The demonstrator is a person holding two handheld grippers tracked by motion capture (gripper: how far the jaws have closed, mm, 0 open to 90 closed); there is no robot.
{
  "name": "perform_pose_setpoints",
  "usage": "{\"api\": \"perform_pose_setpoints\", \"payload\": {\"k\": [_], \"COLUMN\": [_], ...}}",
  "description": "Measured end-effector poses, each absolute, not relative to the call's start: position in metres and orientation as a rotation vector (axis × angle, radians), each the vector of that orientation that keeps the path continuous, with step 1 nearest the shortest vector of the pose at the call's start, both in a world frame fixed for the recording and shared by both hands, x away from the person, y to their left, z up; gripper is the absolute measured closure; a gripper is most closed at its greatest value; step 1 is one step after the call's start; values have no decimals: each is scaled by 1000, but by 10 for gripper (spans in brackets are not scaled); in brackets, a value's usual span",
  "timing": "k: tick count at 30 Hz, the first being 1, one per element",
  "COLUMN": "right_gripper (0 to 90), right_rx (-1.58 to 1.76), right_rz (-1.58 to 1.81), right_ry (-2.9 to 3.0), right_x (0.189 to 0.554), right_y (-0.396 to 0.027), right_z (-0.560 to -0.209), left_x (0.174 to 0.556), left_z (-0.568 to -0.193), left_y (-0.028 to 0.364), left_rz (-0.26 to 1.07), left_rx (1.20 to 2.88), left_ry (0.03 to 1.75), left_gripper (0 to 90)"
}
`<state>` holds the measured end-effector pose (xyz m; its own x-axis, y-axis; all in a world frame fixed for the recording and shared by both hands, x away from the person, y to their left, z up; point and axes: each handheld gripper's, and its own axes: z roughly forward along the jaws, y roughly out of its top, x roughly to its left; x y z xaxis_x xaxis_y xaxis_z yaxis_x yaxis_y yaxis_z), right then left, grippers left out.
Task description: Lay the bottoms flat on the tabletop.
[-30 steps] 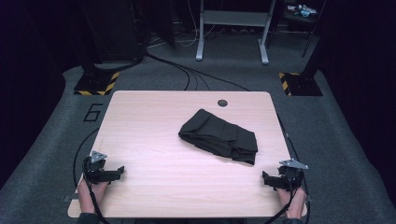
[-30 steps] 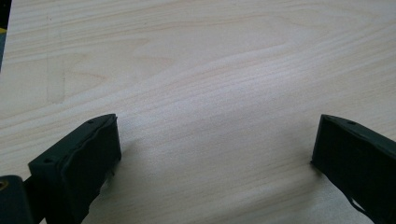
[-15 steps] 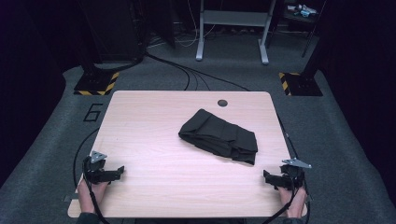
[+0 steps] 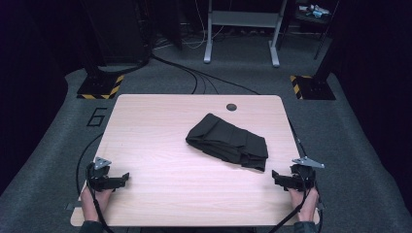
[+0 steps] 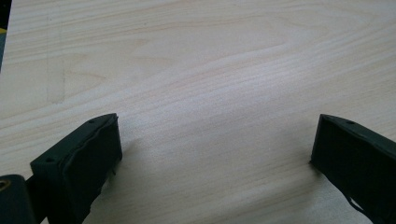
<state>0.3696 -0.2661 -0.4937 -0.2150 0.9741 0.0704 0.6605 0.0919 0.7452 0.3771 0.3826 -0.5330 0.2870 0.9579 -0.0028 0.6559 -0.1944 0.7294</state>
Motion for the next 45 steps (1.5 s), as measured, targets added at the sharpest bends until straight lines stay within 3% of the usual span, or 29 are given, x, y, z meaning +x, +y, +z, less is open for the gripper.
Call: {"api": "perform_pose_setpoints", "payload": {"k": [23, 45], "right_gripper": [0, 3], "right_rx": [1474, 1442], "right_rz": [1003, 1043], "right_ry": [1997, 2125], "right_x": [403, 473], "right_y": [-228, -163], "right_z": [-454, -446], "left_x": [377, 377], "left_z": [-533, -533], "left_y": [383, 383], "left_rz": [622, 624], "left_rx": [1934, 1934], "left_ry": [1441, 1441], "left_gripper": [15, 17]}}
